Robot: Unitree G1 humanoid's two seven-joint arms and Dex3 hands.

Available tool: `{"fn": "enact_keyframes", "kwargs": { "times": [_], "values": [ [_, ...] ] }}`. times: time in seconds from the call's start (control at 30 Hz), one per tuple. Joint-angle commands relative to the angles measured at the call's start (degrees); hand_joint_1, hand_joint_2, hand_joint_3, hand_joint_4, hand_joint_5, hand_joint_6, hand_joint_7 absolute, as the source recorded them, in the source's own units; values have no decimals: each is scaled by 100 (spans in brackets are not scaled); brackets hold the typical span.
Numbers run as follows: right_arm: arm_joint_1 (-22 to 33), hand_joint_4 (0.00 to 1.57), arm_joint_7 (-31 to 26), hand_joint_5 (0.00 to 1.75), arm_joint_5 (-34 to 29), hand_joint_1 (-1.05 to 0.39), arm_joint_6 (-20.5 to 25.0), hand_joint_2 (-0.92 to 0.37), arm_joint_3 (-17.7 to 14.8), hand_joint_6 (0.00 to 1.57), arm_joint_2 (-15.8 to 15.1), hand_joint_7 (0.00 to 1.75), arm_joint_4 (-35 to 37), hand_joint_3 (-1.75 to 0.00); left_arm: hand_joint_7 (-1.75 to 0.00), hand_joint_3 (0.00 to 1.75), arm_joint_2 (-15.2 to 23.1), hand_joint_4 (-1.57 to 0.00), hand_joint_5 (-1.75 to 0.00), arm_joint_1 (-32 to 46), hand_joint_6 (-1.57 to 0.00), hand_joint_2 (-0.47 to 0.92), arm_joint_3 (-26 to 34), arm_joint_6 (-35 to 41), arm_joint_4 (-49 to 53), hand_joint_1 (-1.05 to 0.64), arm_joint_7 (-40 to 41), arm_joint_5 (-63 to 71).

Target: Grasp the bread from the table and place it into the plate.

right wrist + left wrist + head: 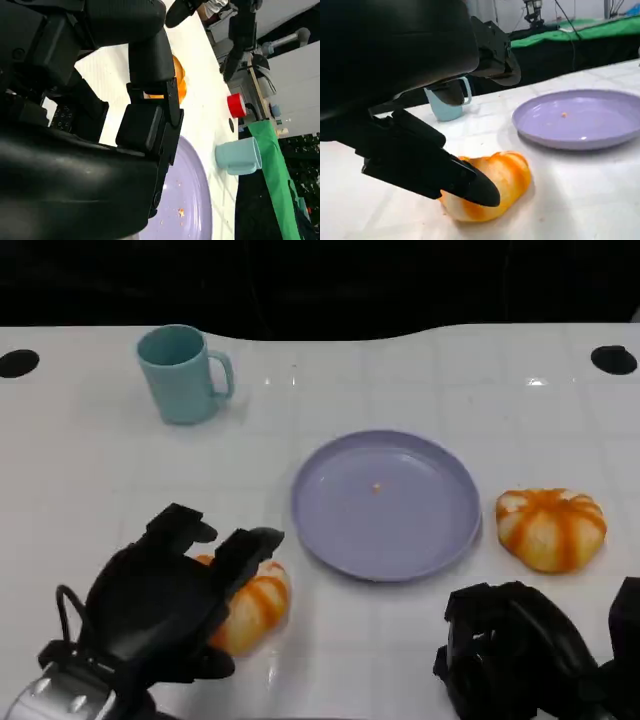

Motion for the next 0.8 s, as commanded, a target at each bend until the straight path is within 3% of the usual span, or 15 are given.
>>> {"fn": "enact_keyframes", "kwargs": {
  "times": [0.03, 0.13, 0.37, 0.8],
  "values": [
    [-49, 153, -19, 132, 49, -105, 0, 2, -66, 157, -41, 98, -15, -145, -24, 0, 116, -8, -82, -121, -21, 64, -234, 246, 17, -50, 33, 372],
    [-54, 153, -15, 132, 55, -105, -5, 2, -68, 157, -35, 97, -5, -144, -16, 0, 91, -13, -74, -191, -25, 63, -392, 445, 68, -44, -78, 560],
    [-61, 153, -37, 132, 37, -105, -2, 3, -58, 157, -31, 97, -22, -144, -8, 0, -25, -20, -63, -395, -28, 63, -782, 978, 471, -48, -96, 1056],
    [-80, 153, -24, 132, 32, -105, -132, 2, -64, 157, -8, 97, 53, -146, -5, 1, -528, -16, -65, -832, -28, 66, -1261, 2103, 1362, -54, -39, 1187]
  ]
}}
